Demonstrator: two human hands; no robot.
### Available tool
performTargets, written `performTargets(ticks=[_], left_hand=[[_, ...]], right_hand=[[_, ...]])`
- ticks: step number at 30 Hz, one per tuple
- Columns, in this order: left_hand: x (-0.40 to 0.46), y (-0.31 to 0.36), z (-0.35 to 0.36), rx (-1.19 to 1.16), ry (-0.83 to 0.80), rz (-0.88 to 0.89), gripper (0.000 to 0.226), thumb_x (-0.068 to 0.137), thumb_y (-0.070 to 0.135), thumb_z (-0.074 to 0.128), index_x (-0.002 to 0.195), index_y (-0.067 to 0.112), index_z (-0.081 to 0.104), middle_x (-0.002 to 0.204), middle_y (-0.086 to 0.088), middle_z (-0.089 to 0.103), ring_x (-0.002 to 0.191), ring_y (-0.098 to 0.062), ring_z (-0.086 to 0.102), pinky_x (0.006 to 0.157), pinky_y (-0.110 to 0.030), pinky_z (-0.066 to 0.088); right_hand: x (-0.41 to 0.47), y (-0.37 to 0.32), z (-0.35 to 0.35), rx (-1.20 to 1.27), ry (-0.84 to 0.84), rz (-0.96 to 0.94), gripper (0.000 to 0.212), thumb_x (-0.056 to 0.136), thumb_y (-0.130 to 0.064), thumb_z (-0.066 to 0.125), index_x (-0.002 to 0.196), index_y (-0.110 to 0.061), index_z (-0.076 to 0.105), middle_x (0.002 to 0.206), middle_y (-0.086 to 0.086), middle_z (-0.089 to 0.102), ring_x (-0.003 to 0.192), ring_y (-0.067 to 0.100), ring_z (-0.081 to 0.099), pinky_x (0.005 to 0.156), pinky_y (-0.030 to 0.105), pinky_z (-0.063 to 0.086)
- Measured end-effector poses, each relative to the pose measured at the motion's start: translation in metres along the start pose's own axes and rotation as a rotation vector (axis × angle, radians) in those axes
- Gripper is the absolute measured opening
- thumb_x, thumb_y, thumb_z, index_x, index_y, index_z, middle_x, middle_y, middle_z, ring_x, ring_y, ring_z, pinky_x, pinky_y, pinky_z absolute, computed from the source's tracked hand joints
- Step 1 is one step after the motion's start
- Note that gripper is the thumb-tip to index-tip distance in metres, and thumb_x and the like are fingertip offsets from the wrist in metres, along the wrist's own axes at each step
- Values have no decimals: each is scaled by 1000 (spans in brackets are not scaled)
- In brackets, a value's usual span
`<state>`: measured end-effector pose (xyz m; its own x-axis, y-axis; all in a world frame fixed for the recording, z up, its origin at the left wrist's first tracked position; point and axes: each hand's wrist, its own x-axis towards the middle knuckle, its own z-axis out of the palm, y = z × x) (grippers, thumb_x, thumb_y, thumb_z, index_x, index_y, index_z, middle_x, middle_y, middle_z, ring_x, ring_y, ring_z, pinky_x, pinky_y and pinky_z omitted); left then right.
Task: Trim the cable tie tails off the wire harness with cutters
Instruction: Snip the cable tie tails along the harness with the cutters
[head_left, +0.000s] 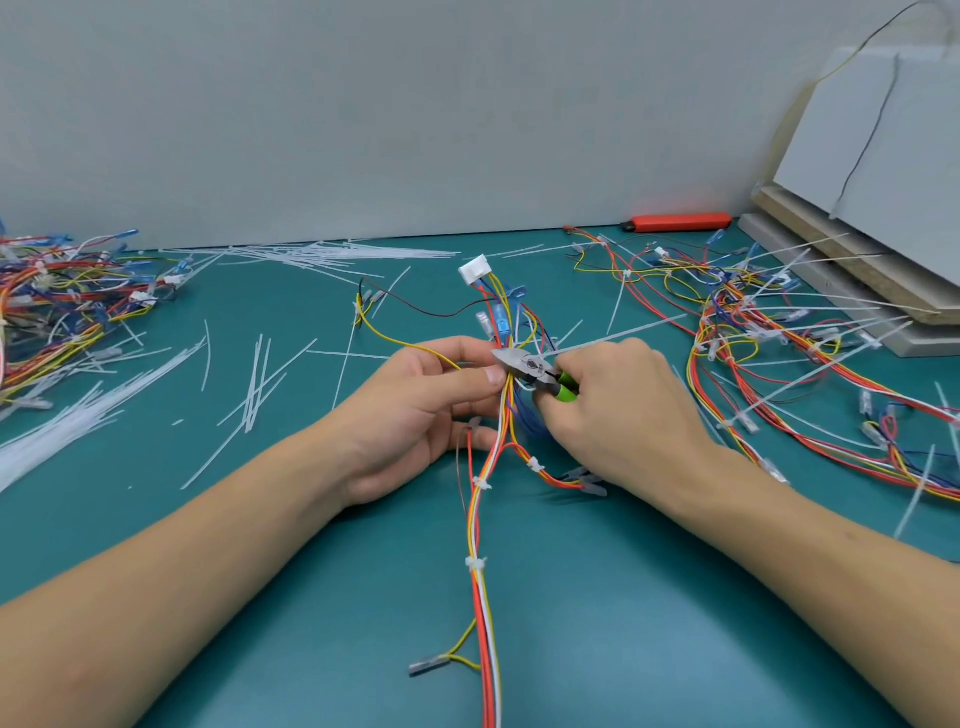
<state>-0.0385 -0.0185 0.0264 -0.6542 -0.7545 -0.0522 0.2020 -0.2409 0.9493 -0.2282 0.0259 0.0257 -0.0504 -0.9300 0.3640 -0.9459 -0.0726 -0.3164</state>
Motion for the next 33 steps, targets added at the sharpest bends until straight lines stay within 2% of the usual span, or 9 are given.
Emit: performTargets(ticks=[5, 8, 12, 15, 18, 22, 26, 30, 33], left_hand=[[0, -1, -1, -5, 10, 0, 16, 95, 6, 59, 111, 5, 60, 81, -7, 70, 66, -16, 66, 57, -25, 53], [1, -2, -2, -3, 5, 1, 14, 96, 6, 59, 108, 7, 65, 84, -8, 71, 68, -16, 67, 58, -25, 53], [1, -3, -4, -6, -8, 3, 15, 93, 9, 63, 105, 11, 72, 83, -7, 71, 67, -15, 66, 58, -25, 53], [2, -4, -4, -5, -16, 5, 14, 94, 8, 63, 99, 14, 74, 84, -8, 71, 67, -16, 66, 58, -25, 53], [2, -4, -5, 3, -21, 2, 15, 96, 7, 60, 102, 12, 73, 83, -8, 71, 67, -15, 66, 57, -24, 52], [1, -3, -5, 17, -29, -3, 16, 96, 7, 59, 110, 6, 67, 81, -6, 69, 66, -13, 64, 57, -24, 51], [0, -2, -3, 31, -29, -11, 23, 95, 9, 60, 117, 3, 64, 84, -7, 70, 69, -14, 65, 58, -24, 51], [0, -2, -3, 9, -13, -15, 21, 94, 9, 61, 115, 3, 65, 83, -7, 70, 68, -15, 65, 57, -24, 52], [1, -2, -4, -5, -7, -18, 14, 91, 10, 66, 102, 12, 74, 89, -12, 71, 71, -17, 66, 57, -25, 52]], right_hand=[[-1, 2, -1, 81, 4, -26, 31, 83, -35, 60, 65, -12, 49, 58, 4, 51, 67, 36, 51, 56, 39, 43], [0, 1, -1, 116, 7, -97, 21, 84, -29, 62, 69, -16, 55, 63, -1, 53, 69, 28, 48, 65, 40, 41], [0, 2, -2, 116, 18, -123, 16, 85, -30, 63, 75, -17, 62, 68, -4, 58, 75, 27, 52, 72, 42, 45], [0, 3, 0, 113, 33, -133, 19, 85, -30, 63, 73, -16, 60, 66, -4, 55, 74, 28, 51, 69, 41, 41], [0, 2, 0, 93, 37, -123, 20, 85, -31, 63, 73, -16, 60, 64, -2, 54, 72, 28, 50, 65, 37, 34], [-1, 1, -1, 35, 11, -67, 29, 86, -37, 59, 73, -12, 58, 62, 6, 54, 70, 36, 52, 58, 39, 45], [1, 0, -1, -18, -6, -71, 34, 88, -38, 58, 68, -11, 51, 63, 9, 52, 70, 41, 50, 57, 39, 41], [-2, 1, 0, 35, 5, -79, 27, 87, -36, 59, 73, -14, 57, 65, 5, 55, 71, 36, 50, 60, 41, 44], [0, 3, -1, 143, -3, -148, 23, 85, -32, 61, 69, -18, 55, 62, -3, 50, 69, 25, 46, 63, 39, 34]])
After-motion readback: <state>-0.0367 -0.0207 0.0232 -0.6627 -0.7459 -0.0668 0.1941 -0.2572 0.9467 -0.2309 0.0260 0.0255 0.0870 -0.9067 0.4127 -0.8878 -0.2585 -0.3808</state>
